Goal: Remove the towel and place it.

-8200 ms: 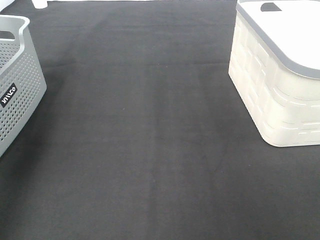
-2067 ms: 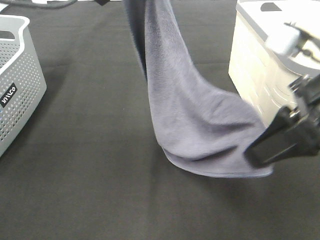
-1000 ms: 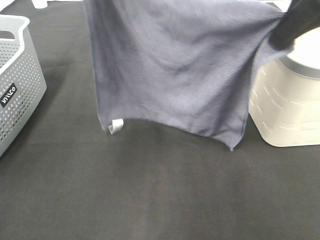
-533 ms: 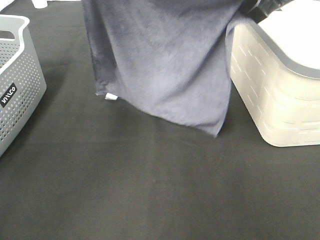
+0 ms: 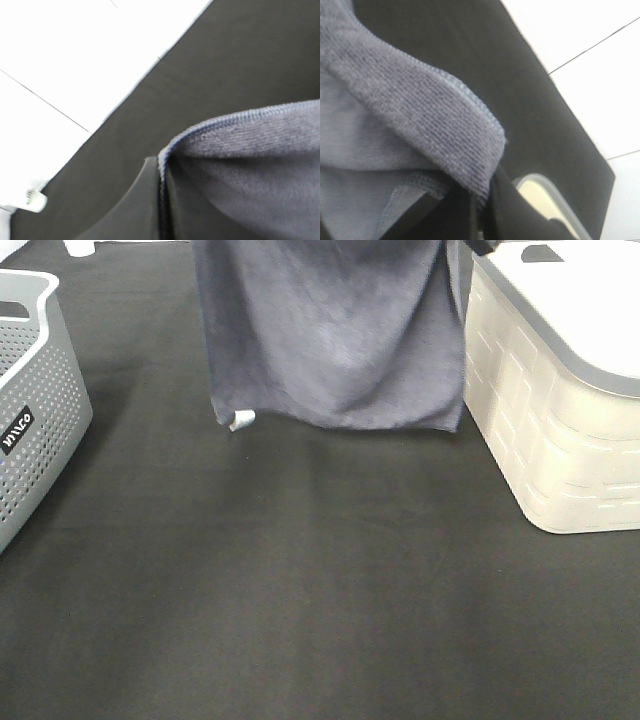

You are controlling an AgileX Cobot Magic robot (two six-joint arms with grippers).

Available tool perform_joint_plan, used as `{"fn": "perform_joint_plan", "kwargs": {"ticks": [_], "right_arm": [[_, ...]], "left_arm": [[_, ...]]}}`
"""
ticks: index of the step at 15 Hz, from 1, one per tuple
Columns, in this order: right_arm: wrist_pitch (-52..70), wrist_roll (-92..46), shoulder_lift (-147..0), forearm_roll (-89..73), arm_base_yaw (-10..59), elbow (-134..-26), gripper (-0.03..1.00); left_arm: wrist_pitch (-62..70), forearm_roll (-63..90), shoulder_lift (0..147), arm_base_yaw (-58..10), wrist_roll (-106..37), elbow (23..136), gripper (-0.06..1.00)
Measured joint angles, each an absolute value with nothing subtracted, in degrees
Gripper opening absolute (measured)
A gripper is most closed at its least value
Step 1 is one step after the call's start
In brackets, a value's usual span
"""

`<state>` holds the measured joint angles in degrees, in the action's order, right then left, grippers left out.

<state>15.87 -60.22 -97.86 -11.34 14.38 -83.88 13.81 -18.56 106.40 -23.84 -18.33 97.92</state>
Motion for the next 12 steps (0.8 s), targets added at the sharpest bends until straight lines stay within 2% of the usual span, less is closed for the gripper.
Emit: {"fn": "perform_joint_plan", "kwargs": {"ticks": [3, 7, 12], "right_arm": [[13.58, -60.22, -106.40, -12.32, 14.38, -93.79, 0.00], [12.32, -60.22, -113.73, -15.87, 14.38, -104.45, 0.00], [19.14, -60.22, -116.08, -16.39, 14.38, -102.62, 0.00]], "left_arm": [[2.52, -18.62, 109.15, -19.94, -18.22, 97.92, 0.00], [-5.56, -18.74, 112.41, -18.74, -20.23, 97.92, 0.00], [2.29, -18.79, 114.48, -18.74, -21.66, 97.92, 0.00]]}}
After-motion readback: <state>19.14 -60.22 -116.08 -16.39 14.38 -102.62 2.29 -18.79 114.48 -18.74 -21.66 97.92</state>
